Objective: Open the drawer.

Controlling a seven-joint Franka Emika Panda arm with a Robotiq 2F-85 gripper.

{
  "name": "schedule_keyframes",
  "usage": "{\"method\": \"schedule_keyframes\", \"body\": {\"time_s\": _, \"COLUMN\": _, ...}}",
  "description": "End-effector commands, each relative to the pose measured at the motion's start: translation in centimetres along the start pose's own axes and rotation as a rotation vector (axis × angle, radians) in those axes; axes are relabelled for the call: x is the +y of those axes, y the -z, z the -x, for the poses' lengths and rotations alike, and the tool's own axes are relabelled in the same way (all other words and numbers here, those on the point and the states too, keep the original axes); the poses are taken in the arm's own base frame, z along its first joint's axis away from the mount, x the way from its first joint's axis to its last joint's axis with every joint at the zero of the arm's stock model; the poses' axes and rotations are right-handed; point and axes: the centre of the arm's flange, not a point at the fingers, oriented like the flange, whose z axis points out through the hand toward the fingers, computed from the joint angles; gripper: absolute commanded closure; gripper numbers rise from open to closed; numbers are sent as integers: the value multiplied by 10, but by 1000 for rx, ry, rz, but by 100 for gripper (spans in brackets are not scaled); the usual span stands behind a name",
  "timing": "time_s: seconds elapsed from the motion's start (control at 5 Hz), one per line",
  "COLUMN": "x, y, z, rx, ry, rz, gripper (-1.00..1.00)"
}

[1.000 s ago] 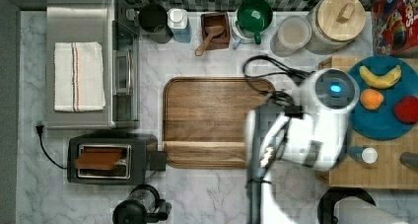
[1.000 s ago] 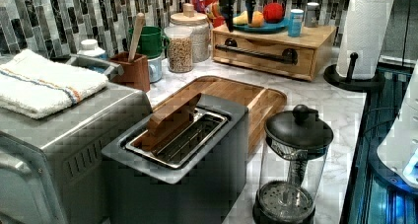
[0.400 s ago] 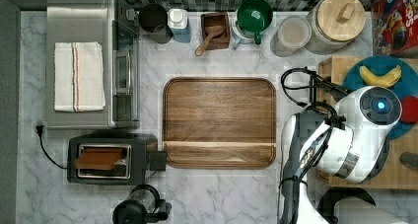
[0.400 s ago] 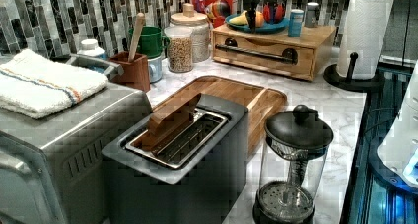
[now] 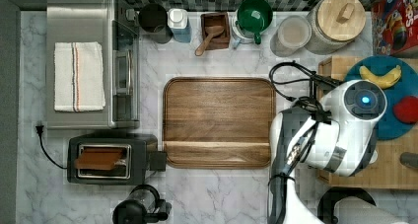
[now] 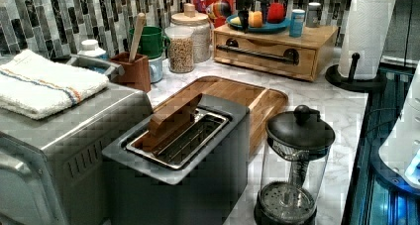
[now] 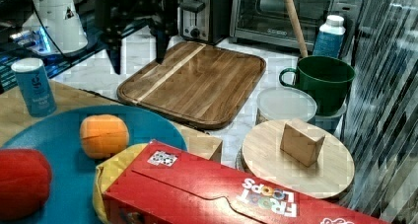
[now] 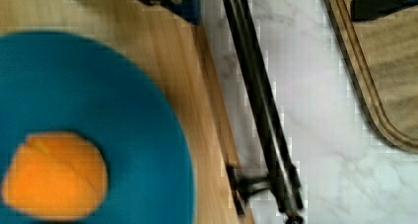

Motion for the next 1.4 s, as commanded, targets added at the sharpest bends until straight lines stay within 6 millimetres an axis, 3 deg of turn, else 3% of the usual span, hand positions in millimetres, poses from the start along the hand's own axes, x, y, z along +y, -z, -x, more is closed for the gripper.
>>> {"method": "schedule_keyframes", "body": {"time_s": 0.2, "x": -17, "y": -21, "z": -14, "rx": 91, "ry": 112, "rz": -7, "gripper": -100}}
{"method": "schedule_keyframes", "body": {"time_s": 0.4, "x": -20, "y": -38, "z": -14, "rx": 95, "ry": 92, "rz": -10, "gripper": -100}}
{"method": "schedule_keyframes", "body": {"time_s": 0.8, "x": -52, "y": -65, "z": -6, "rx": 92, "ry": 13, "rz": -18, "gripper": -100}}
{"method": "schedule_keyframes", "body": {"time_s": 1.2, "x": -56, "y": -102, "z": -5, "rx": 111, "ry": 33, "rz": -11, "gripper": -100}}
{"method": "schedule_keyframes", "body": {"time_s": 1.4, "x": -56, "y": -108, "z": -5, "rx": 123, "ry": 47, "rz": -6, "gripper": -100}}
